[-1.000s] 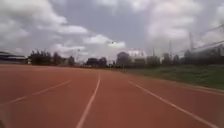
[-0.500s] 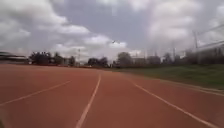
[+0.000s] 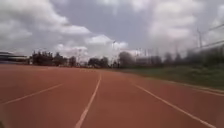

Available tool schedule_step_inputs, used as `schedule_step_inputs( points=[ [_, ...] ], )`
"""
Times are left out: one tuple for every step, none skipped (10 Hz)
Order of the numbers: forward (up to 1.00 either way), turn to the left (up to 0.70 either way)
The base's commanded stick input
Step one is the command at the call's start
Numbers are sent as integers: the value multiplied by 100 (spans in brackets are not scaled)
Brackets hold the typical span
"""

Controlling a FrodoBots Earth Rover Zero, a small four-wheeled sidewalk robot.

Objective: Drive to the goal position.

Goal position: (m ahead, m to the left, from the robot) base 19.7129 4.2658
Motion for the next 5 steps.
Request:
schedule_step_inputs(
  points=[
    [70,0],
    [70,0],
    [70,0],
    [70,0],
    [70,0]
  ],
)
